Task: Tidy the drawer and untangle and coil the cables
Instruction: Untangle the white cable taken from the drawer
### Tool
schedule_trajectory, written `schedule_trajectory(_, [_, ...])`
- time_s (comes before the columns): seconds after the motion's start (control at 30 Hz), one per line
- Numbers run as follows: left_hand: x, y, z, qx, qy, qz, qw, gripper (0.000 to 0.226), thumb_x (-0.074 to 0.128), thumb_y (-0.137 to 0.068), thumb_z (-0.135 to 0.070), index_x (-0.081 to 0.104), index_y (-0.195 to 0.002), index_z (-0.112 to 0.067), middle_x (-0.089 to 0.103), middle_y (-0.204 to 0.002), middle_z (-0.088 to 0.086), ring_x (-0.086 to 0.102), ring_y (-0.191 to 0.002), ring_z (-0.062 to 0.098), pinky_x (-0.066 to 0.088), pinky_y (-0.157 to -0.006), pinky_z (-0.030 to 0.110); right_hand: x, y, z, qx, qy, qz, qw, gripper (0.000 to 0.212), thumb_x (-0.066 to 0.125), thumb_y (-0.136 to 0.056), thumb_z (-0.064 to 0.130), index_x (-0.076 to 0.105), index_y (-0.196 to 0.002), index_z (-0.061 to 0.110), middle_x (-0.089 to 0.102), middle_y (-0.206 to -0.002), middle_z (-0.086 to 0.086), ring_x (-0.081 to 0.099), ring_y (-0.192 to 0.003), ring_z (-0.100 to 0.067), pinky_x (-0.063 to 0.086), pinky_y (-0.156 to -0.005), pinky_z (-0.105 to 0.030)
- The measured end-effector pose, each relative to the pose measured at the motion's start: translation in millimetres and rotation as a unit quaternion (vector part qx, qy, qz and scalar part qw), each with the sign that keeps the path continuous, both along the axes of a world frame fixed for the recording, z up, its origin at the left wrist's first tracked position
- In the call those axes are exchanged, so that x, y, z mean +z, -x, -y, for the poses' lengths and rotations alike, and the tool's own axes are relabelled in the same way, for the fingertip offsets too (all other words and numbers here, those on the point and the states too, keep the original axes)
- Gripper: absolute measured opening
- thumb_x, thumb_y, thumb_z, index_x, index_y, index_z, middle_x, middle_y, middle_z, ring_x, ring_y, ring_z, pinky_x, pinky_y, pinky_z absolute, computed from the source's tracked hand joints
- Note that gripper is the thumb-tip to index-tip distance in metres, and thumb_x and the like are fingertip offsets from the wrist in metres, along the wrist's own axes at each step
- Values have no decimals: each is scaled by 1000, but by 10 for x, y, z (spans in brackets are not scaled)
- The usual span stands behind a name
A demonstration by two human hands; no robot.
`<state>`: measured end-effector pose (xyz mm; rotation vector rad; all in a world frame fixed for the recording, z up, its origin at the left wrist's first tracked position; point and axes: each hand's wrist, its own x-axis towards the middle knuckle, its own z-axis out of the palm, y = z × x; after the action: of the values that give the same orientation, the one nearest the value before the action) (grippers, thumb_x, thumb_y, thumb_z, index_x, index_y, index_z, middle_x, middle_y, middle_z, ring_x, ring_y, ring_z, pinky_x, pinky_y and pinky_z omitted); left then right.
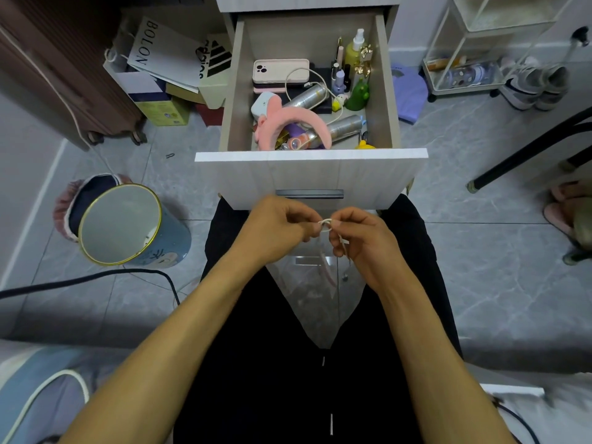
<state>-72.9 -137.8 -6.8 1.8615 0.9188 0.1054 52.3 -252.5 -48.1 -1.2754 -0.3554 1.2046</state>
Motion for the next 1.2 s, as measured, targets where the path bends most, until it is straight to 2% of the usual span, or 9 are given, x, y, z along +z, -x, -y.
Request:
schedule_trajectory(0.1, [-65,-7,58,133,235,57,961,9,68,-88,-8,75,-93,-10,74,-77,5,72,-76,17,57,-67,25,-2,-13,7,-19,-9,-10,1000,16,55,-89,-1,64,-78,7,57,-63,-6,53,-61,-16,41,-56,-27])
schedule_trajectory(0.2, [-150,7,169,251,434,129,856,11,60,-89,-3,70,-94,-5,71,-74,6,69,-70,17,56,-66,27,-19,9,-7,-21,-7,0,1000,14,57,-90,-1,64,-80,7,61,-65,-3,57,-62,-16,44,-61,-27])
schedule_trajectory(0.27, [-218,25,217,260,436,144,850,10,58,-89,-6,68,-89,-7,67,-72,6,66,-69,19,54,-65,29,-25,22,-9,-7,-7,17,1000,14,56,-91,1,63,-81,8,61,-66,-3,57,-63,-16,45,-60,-27])
schedule_trajectory(0.37, [-243,52,174,141,306,131,932,19,64,-86,-30,67,-74,-15,61,-69,3,60,-70,19,49,-63,27,-22,43,-7,25,-13,20,999,11,54,-93,4,62,-86,6,59,-67,-5,55,-62,-16,43,-55,-26])
schedule_trajectory(0.47, [-192,51,87,73,266,138,951,24,73,-79,-36,64,-65,-19,50,-60,1,48,-60,14,43,-58,23,-3,67,-11,42,-29,-24,998,8,50,-95,4,57,-92,1,57,-66,-6,52,-57,-16,39,-49,-24])
schedule_trajectory(0.7, [-306,59,167,241,506,284,778,17,62,-82,-22,60,-67,-14,48,-69,0,44,-59,11,32,-53,22,9,77,-31,40,-30,21,999,11,54,-94,2,61,-87,7,63,-75,-9,55,-60,-18,43,-53,-27])
schedule_trajectory(1.0, [-332,72,178,264,543,322,730,16,59,-77,-10,50,-64,-13,49,-65,0,38,-48,8,31,-46,19,3,46,-56,73,-10,97,993,13,57,-93,3,65,-85,10,67,-81,-12,54,-61,-16,43,-53,-25])
schedule_trajectory(1.1, [-408,80,135,240,496,292,782,17,59,-77,-3,47,-71,-14,43,-58,-2,33,-42,7,33,-44,20,-8,-17,-9,44,5,109,993,9,56,-93,1,64,-89,4,68,-80,-8,56,-61,-15,44,-52,-25])
schedule_trajectory(1.2, [-349,144,58,93,306,111,941,5,67,-84,-9,67,-84,-14,47,-51,-4,39,-43,8,39,-47,22,-48,-66,88,45,23,129,990,8,57,-92,0,64,-89,1,67,-76,-6,58,-61,-13,45,-52,-23])
